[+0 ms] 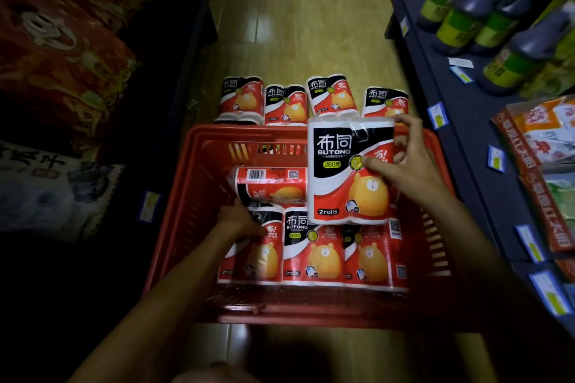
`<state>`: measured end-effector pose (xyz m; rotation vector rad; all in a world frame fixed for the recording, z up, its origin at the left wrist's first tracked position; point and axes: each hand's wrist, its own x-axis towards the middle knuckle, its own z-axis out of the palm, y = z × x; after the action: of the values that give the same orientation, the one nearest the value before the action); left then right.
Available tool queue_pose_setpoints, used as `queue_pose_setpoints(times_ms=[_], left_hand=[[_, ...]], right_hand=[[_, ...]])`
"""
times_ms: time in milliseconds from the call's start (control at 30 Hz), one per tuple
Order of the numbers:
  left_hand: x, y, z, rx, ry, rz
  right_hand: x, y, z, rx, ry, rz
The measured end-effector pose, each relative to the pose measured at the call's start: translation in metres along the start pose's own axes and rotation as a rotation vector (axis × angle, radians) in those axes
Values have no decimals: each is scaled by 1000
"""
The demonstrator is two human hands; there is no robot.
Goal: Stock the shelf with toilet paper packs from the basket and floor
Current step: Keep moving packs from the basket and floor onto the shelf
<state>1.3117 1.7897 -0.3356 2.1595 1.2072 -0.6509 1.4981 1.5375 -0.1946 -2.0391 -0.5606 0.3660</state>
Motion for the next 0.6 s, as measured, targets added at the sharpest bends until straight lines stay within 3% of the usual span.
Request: queue_pose_setpoints(times_ms=[333, 600], left_hand=[[-16, 0, -5, 83, 35, 47], [-30, -2, -6, -73, 99, 99]], right_hand=[[5, -1, 3, 4, 28, -9], [3, -11, 5, 7, 35, 7]])
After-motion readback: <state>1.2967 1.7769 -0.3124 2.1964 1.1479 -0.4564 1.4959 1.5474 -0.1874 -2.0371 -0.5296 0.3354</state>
